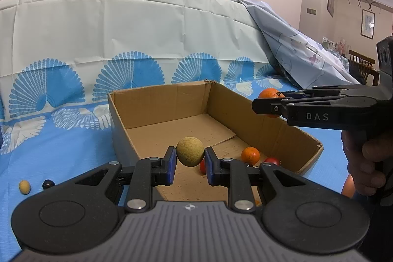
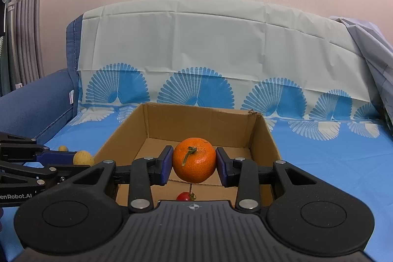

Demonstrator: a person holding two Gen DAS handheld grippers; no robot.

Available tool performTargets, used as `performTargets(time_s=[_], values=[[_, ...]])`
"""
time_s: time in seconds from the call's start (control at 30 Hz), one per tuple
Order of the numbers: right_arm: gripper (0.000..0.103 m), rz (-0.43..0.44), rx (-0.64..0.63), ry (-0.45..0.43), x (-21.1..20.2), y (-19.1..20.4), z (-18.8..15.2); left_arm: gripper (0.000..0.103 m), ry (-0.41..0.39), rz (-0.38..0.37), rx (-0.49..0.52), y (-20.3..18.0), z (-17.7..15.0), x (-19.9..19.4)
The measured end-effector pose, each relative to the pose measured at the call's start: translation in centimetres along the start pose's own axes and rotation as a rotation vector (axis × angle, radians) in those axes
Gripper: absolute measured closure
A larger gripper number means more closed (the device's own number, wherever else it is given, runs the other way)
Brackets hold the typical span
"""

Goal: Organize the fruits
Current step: 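Carry the yellow fruit in the left tool over the box while the right tool carries the orange, then open the left tool to drop the yellow fruit while the right tool releases the orange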

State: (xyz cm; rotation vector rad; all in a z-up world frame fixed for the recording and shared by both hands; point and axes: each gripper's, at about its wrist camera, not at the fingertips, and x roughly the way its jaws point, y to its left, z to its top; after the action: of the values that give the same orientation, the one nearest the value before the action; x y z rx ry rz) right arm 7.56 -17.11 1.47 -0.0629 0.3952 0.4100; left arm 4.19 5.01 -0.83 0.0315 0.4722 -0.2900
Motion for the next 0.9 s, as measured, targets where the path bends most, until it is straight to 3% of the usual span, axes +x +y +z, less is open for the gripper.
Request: performTargets(time_s=[0.9], values=[[0.064, 0.002, -0.01, 0.003, -0.1, 0.23, -0.15, 0.076, 0.008, -0.006, 0.008, -0.39, -0.26, 0.3]])
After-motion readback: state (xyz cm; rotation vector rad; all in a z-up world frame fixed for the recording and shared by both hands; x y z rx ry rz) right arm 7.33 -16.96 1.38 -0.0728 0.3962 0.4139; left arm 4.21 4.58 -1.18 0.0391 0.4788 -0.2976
